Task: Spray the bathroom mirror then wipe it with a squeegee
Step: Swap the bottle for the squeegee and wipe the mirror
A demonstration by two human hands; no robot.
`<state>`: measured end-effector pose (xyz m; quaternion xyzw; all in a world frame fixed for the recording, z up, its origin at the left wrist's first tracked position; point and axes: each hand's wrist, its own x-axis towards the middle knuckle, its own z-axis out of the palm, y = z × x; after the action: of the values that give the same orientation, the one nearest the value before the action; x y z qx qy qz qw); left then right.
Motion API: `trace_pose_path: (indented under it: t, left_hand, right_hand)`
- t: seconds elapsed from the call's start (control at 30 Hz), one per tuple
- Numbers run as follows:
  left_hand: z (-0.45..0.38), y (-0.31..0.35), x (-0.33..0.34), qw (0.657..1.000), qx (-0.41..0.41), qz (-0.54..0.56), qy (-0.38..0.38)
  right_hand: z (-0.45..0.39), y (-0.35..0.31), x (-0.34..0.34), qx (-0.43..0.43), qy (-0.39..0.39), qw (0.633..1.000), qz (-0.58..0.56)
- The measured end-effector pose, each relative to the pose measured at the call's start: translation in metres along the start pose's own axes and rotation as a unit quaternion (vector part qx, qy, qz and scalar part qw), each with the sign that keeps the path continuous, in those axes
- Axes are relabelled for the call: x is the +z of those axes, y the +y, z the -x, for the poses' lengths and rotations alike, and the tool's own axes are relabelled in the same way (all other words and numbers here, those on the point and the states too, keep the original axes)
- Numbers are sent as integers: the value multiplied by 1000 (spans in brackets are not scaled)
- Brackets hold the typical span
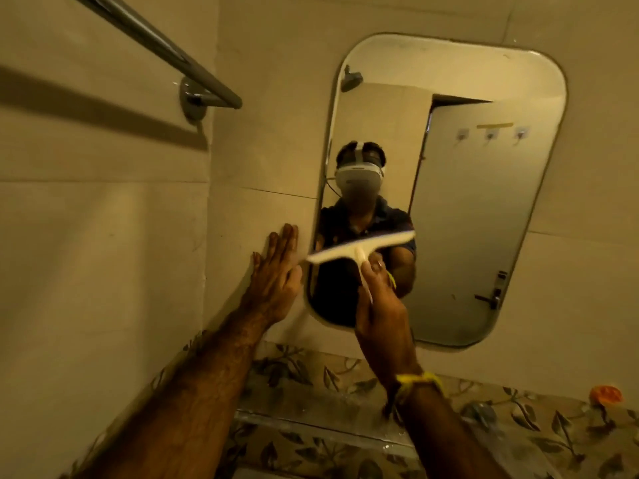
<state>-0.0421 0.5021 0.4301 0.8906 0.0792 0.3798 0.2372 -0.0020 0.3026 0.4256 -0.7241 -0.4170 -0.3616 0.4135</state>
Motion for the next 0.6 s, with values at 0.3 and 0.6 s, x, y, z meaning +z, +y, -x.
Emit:
trace_pose_path:
  t: [0.3, 0.6]
  left_hand:
    - [0, 2, 10, 999, -3, -22, 34]
    - [-5, 4, 18, 999, -21, -35, 30]
  right_hand:
    - [-32, -15, 8, -47, 57, 992, 104]
    - [66, 21, 6, 9, -76, 974, 213]
